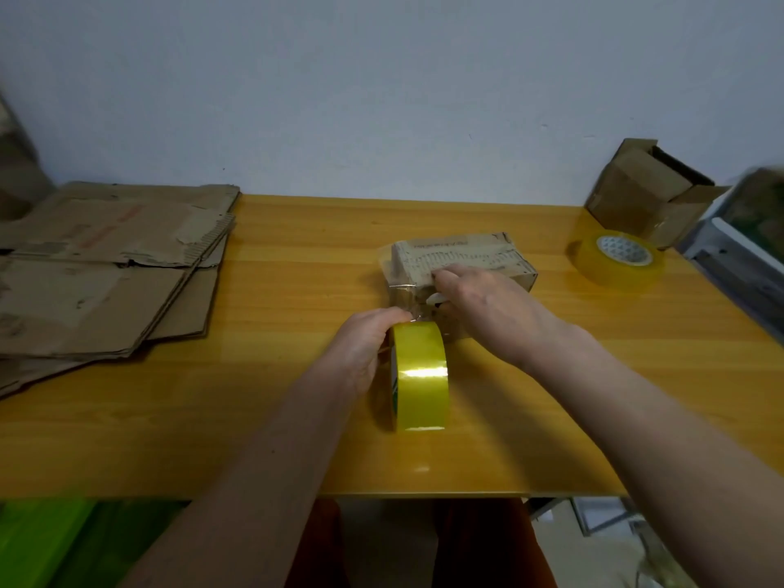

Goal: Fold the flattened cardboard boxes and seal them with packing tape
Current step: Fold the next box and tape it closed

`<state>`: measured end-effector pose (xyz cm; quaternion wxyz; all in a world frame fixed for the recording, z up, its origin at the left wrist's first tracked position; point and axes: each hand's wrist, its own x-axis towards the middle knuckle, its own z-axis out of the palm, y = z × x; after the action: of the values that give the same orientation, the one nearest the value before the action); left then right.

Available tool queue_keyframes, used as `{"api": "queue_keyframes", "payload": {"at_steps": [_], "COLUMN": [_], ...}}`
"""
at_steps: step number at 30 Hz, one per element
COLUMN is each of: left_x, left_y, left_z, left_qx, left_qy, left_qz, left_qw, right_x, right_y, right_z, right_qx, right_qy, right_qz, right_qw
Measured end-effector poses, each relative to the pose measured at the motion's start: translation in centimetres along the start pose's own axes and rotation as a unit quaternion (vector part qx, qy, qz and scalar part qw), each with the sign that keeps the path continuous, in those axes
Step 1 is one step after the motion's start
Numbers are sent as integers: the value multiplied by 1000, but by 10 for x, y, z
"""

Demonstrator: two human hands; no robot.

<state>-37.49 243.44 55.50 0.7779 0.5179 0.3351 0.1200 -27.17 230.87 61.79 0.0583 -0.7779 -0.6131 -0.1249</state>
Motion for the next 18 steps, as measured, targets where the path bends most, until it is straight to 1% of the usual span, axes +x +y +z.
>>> {"api": "queue_keyframes", "payload": {"at_steps": [7,10,12,15,18], "left_x": [0,-2,-3,-5,-7], "left_y": [1,2,4,6,5], "left_z": [-2,-4,-6,-7,-4], "left_qx": [11,27,34,30,23], "left_qy": [-10,-10,-9,-12,-22], "left_qz": [1,8,13,15,20], "left_qw": [1000,1000,999,999,999], "right_x": [2,3,1,-4,-14], "right_y": [7,16,27,37,40], "right_z": [2,2,0,-9,-16], "right_qx": [4,10,55,172,263], "right_qy": [7,-5,-17,-23,6], "right_qz": [-17,3,29,71,110], "right_qw": [1000,1000,998,982,958]}}
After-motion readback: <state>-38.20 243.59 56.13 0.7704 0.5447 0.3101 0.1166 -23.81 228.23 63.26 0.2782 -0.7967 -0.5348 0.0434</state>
